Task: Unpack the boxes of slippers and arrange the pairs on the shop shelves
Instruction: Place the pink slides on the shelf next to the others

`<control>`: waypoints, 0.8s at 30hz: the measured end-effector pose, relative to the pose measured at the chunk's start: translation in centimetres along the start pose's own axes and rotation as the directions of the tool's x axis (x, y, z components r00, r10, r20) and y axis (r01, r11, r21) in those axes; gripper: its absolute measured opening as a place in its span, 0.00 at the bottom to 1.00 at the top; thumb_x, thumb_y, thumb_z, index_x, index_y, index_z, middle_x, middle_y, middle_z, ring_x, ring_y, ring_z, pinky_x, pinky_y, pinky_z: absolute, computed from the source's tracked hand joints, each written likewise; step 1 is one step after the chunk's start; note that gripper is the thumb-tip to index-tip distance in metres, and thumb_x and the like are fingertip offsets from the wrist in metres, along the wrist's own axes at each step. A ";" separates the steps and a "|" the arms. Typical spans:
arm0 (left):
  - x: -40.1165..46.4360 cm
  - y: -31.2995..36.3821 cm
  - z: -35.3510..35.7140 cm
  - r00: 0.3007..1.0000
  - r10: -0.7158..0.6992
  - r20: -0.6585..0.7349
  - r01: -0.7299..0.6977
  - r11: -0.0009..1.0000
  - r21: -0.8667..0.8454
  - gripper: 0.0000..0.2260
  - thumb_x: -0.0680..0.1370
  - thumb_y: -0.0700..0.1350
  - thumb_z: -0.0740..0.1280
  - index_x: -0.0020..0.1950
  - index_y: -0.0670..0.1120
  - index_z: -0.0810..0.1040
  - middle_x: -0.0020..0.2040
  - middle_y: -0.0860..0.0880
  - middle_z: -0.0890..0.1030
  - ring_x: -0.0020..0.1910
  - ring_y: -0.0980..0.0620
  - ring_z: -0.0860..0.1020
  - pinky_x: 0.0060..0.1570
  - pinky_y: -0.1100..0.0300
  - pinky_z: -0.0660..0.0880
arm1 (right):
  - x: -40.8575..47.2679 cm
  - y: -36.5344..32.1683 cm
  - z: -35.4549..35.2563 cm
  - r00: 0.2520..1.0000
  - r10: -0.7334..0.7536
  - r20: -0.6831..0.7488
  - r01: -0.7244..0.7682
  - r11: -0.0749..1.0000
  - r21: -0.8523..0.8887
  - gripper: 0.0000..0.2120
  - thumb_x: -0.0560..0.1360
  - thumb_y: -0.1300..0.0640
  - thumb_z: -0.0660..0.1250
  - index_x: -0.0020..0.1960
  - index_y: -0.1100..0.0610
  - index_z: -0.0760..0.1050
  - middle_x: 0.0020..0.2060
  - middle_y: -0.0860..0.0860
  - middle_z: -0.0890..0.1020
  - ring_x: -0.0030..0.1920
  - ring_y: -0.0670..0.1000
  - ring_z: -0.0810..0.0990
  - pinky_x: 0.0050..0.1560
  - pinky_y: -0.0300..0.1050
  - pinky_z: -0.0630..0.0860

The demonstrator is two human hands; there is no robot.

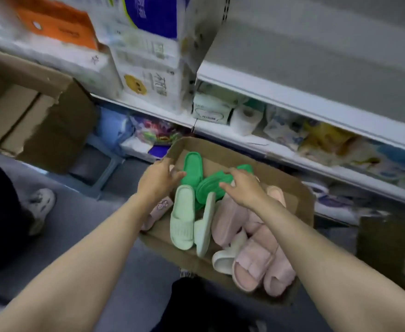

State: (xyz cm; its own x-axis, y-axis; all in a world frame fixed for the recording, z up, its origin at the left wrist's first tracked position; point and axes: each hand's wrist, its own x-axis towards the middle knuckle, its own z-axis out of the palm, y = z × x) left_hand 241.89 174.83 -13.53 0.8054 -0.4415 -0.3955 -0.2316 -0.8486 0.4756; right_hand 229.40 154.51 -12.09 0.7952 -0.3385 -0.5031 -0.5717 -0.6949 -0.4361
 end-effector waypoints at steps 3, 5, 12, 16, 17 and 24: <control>-0.7 -4.7 4.8 0.989 -0.124 0.083 0.131 0.987 -0.092 0.28 0.77 0.58 0.69 0.71 0.43 0.72 0.64 0.39 0.79 0.62 0.39 0.76 0.57 0.49 0.73 | 1.3 0.8 5.7 0.986 0.077 0.151 -0.090 0.993 0.081 0.26 0.79 0.46 0.68 0.73 0.56 0.71 0.68 0.56 0.77 0.67 0.57 0.76 0.63 0.45 0.71; -1.4 -6.9 7.3 0.974 -0.199 0.108 0.215 0.962 -0.171 0.29 0.77 0.58 0.70 0.71 0.42 0.72 0.66 0.40 0.78 0.64 0.40 0.76 0.59 0.51 0.72 | 1.9 1.2 8.9 0.975 0.100 0.200 -0.128 0.983 0.129 0.27 0.78 0.45 0.70 0.73 0.56 0.72 0.67 0.56 0.78 0.67 0.57 0.76 0.65 0.48 0.72; -1.2 -12.2 12.0 0.917 -0.393 0.073 0.398 0.882 -0.254 0.36 0.75 0.59 0.72 0.76 0.40 0.66 0.70 0.38 0.73 0.69 0.38 0.71 0.66 0.45 0.69 | 5.0 1.1 13.9 0.963 0.165 0.212 -0.236 0.899 0.368 0.26 0.77 0.46 0.71 0.70 0.57 0.73 0.63 0.56 0.80 0.62 0.55 0.79 0.64 0.53 0.75; -0.6 -13.5 13.0 0.892 -0.449 0.059 0.448 0.856 -0.260 0.40 0.72 0.60 0.74 0.76 0.41 0.63 0.70 0.38 0.70 0.70 0.37 0.68 0.67 0.43 0.68 | 5.5 2.9 13.4 0.966 0.222 0.132 -0.258 0.846 0.466 0.23 0.77 0.49 0.73 0.68 0.57 0.75 0.63 0.53 0.80 0.62 0.51 0.79 0.65 0.48 0.75; -0.4 -13.7 13.1 0.886 -0.461 0.055 0.458 0.850 -0.261 0.40 0.71 0.60 0.75 0.75 0.42 0.64 0.70 0.39 0.70 0.69 0.37 0.68 0.67 0.43 0.69 | 5.3 3.5 13.2 0.966 0.236 0.103 -0.256 0.841 0.476 0.22 0.76 0.50 0.73 0.67 0.57 0.76 0.62 0.53 0.81 0.61 0.51 0.79 0.64 0.48 0.76; 1.0 -13.5 14.2 0.883 -0.469 0.019 0.468 0.877 -0.111 0.44 0.68 0.60 0.78 0.77 0.47 0.62 0.68 0.41 0.68 0.68 0.39 0.67 0.64 0.41 0.72 | 3.1 8.7 13.7 0.898 0.386 -0.214 -0.316 0.901 0.299 0.25 0.74 0.49 0.75 0.67 0.56 0.74 0.63 0.57 0.75 0.65 0.58 0.73 0.63 0.49 0.70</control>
State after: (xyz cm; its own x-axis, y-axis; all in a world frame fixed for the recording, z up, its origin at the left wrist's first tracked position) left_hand 238.05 181.74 -31.52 0.8095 0.0023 -0.5871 0.2340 -0.9184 0.3190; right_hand 224.10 156.10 -27.63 0.5365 -0.7074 -0.4602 -0.8263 -0.3295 -0.4568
